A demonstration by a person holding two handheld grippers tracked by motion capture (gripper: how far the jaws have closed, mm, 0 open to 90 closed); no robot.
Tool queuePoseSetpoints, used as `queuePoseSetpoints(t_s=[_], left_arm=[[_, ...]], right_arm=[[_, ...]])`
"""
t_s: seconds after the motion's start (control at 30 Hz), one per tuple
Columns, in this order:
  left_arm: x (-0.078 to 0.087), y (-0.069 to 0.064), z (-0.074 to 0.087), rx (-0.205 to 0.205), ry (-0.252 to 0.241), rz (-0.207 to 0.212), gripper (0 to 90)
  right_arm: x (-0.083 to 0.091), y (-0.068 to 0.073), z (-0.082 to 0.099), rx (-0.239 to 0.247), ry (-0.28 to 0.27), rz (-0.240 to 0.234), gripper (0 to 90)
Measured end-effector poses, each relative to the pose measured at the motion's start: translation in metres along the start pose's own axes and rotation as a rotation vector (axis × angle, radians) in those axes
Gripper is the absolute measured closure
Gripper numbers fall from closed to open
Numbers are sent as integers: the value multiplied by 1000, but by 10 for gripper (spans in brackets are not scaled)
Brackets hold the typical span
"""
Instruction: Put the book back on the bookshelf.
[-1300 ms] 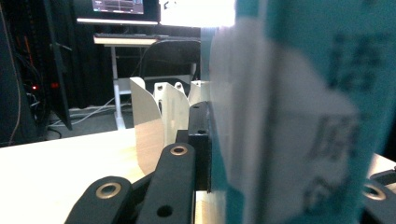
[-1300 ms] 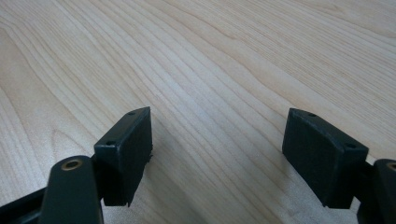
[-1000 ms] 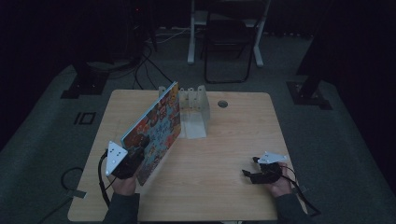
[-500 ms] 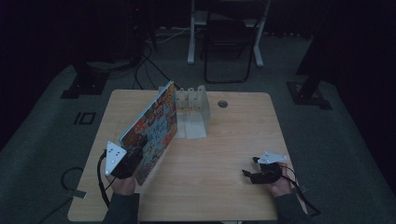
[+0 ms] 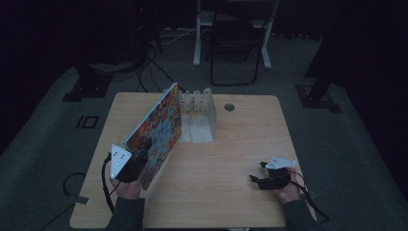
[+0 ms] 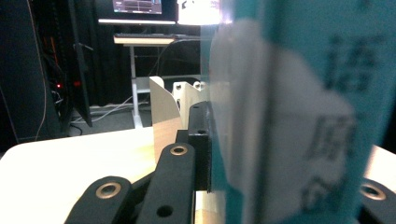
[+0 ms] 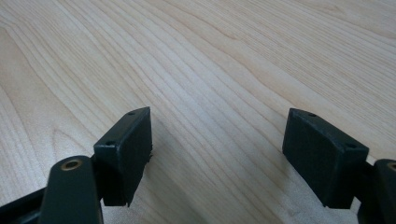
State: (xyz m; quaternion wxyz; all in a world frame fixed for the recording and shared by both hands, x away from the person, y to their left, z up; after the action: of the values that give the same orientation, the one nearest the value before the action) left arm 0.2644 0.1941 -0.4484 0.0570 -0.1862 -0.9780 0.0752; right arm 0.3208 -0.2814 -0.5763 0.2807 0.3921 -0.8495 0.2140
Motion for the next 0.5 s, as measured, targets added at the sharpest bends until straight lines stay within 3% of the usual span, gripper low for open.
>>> queuePoseSetpoints(t_s=[0.5], left_arm=[[-8, -5, 3, 8, -12, -39, 813]], right_arm=[[0, 0, 0, 1, 2, 0, 237]])
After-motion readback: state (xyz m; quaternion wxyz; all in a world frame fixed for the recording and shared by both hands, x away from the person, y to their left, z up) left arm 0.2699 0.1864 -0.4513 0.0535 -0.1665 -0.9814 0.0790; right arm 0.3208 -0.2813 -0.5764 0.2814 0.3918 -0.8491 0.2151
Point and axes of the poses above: each handheld gripper's, and its own axes: x roughly backward along the jaws, z roughly out of its underside, y roughly to its left, the point moved 1 cm from there along -x, roughly forward along the jaws, and after that the axes turned 9 degrees about x, right-handed, at the moved point
